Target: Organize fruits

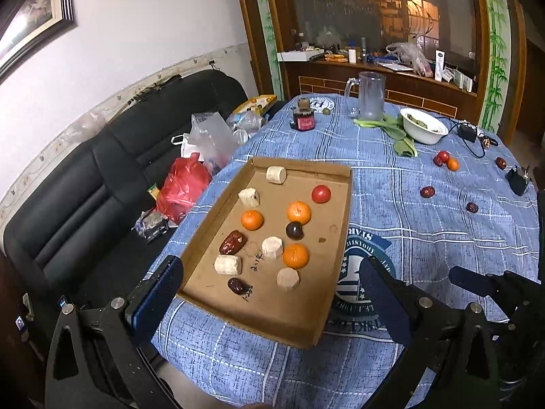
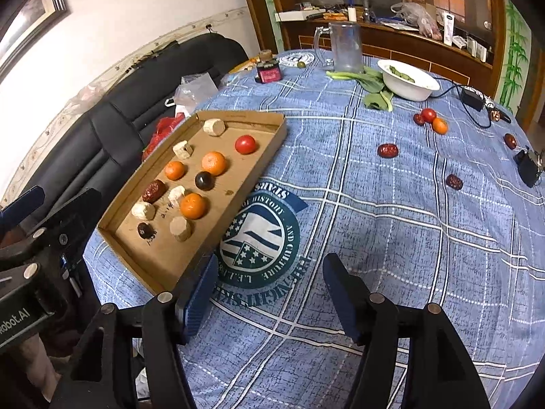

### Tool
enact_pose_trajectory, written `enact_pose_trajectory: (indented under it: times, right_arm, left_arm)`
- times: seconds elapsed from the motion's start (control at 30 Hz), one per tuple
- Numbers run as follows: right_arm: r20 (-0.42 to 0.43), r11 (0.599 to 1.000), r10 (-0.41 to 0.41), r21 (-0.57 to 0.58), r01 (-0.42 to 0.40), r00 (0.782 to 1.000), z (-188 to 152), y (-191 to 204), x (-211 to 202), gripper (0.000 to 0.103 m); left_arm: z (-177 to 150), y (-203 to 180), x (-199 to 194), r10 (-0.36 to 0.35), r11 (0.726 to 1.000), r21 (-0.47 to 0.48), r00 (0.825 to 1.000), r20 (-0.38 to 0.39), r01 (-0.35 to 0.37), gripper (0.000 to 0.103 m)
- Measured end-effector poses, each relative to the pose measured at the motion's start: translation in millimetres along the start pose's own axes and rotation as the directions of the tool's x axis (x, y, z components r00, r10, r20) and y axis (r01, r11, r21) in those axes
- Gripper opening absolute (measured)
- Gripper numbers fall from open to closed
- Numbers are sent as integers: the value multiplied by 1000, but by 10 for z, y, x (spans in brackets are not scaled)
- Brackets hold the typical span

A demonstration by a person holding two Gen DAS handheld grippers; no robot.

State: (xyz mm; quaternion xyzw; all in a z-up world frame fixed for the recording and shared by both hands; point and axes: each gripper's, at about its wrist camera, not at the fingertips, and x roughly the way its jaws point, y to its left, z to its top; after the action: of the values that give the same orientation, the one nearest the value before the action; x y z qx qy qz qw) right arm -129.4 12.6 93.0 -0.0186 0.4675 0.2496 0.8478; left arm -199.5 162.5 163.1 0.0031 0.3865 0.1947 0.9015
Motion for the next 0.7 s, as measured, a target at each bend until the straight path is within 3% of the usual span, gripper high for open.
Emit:
enact_pose_trajectory:
  times: [0.43, 0.7]
  right_arm:
    - [-50, 1000, -7, -27, 6, 999, -25, 164, 201, 71]
    - [-65, 999, -3, -38, 1, 998, -28, 193, 262, 71]
  left_arm:
    - [-54, 125, 253, -13, 1000, -10, 997, -78, 12, 103]
    - [-74, 136, 281, -13, 1000, -9, 996, -83, 13, 103]
